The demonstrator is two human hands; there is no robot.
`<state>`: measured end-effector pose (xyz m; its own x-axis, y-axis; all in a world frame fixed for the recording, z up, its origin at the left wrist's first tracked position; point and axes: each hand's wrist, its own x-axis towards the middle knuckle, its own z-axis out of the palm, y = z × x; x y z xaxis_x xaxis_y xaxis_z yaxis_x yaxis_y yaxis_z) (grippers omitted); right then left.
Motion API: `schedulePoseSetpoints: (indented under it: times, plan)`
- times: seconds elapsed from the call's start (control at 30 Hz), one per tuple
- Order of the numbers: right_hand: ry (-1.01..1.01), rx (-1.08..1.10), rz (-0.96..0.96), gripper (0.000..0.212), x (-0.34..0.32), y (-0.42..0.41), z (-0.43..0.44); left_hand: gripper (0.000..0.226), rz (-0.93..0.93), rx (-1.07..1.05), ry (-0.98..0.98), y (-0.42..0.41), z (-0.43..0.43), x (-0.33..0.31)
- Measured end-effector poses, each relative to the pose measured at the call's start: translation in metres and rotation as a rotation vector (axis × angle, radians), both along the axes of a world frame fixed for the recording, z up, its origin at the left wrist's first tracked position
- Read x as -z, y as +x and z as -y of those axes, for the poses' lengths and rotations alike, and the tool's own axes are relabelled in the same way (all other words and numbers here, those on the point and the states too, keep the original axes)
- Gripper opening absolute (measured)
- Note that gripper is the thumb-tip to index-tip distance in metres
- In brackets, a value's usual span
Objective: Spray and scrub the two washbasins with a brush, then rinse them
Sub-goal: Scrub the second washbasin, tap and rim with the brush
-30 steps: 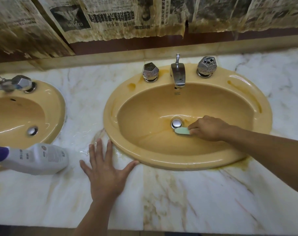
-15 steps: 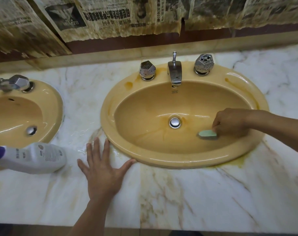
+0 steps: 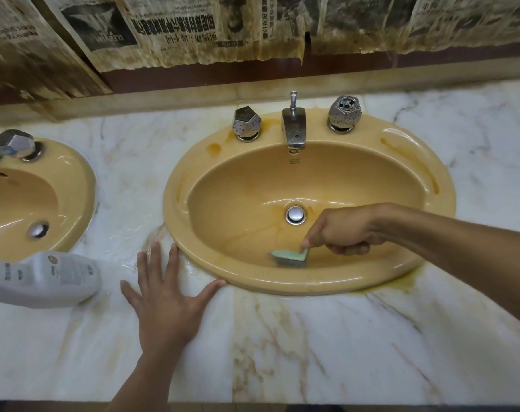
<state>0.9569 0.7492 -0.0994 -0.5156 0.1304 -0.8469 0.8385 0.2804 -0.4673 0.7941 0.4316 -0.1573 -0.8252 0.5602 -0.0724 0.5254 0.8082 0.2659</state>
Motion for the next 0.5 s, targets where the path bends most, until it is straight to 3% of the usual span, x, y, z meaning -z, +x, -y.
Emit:
schedulePoseSetpoints:
  times: [0.1,0.17,0.23,0.4,0.5]
  plan:
    - [0.194,-0.152,0.152,0.033,-0.012,0.024,-0.042,0.118,-0.001,0.001,-0.001,0.0,0.0,0.0]
    - [0.253,-0.172,0.214,0.028,-0.017,0.037,-0.058,0.118,-0.001,0.002,-0.001,0.0,0.0,-0.001]
    - [0.16,-0.084,0.207,0.02,-0.016,0.039,-0.055,0.12,0.004,0.003,-0.003,0.001,0.0,-0.001]
    - [-0.137,0.037,0.002,0.023,-0.006,0.005,-0.006,0.121,0.007,0.001,-0.003,0.0,-0.001,-0.001]
    - [-0.064,-0.057,0.017,0.022,0.004,-0.008,-0.01,0.12,0.006,0.007,0.003,0.0,0.0,0.0]
